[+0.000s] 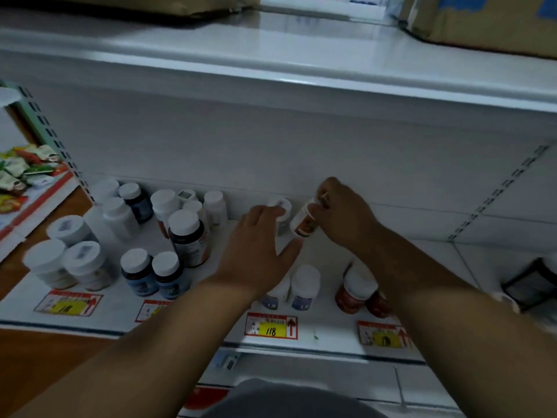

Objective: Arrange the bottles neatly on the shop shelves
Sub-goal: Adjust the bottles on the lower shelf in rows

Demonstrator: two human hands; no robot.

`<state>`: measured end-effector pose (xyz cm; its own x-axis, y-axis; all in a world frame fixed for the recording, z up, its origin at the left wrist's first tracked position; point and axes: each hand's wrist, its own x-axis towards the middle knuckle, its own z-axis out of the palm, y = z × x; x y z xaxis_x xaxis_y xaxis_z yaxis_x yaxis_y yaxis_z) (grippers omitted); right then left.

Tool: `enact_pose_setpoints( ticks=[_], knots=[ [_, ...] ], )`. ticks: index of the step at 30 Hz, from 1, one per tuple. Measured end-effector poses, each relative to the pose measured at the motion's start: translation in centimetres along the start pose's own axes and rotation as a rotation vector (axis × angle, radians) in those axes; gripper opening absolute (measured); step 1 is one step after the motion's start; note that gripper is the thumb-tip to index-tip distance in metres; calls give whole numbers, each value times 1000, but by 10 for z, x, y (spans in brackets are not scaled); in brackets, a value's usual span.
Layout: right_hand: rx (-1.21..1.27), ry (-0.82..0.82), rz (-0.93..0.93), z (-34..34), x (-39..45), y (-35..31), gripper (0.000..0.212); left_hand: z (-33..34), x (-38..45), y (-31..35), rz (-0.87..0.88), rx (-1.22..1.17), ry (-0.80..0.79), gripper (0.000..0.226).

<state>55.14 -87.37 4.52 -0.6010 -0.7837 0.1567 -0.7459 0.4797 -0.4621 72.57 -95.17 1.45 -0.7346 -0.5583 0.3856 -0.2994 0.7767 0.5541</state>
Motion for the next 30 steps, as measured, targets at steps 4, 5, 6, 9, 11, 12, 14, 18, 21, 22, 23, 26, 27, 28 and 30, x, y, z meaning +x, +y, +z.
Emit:
enact_pose_setpoints(
  ticks=[4,5,6,9,11,12,14,18,21,22,23,26,27,28,30],
  knots=[
    [137,193,-43,-43,-52,6,31,17,6,30,50,-121,22,77],
    [157,222,-38,-52,-64,9,29,22,6,41,56,-147,6,80],
    [175,240,-23,-62,-74,13,28,27,6,52,67,-173,-20,81],
    [155,265,42,-88,-100,31,25,44,2,87,127,-244,-103,80],
    [128,275,95,-105,-116,49,23,56,0,114,163,-264,-145,74],
    [137,287,119,-113,-124,60,21,63,-1,128,172,-267,-159,71],
    [188,338,148,-131,-144,85,18,80,-3,155,189,-276,-171,71],
    [201,359,196,-166,-176,142,28,118,-16,202,251,-277,-141,68],
    [144,342,200,-183,-190,183,32,146,-25,230,313,-210,-91,58],
    [127,347,195,-186,-194,194,32,154,-28,238,322,-185,-92,55],
    [102,352,187,-189,-197,205,34,163,-30,245,328,-157,-97,53],
    [-12,342,147,-188,-203,233,37,189,-35,261,347,-14,-121,52],
    [-53,335,133,-184,-204,241,37,198,-36,263,353,56,-136,54],
    [-96,325,121,-180,-205,250,38,207,-35,264,351,127,-157,56],
    [-144,282,131,-167,-206,265,39,222,-32,263,329,250,-212,64]
  ],
)
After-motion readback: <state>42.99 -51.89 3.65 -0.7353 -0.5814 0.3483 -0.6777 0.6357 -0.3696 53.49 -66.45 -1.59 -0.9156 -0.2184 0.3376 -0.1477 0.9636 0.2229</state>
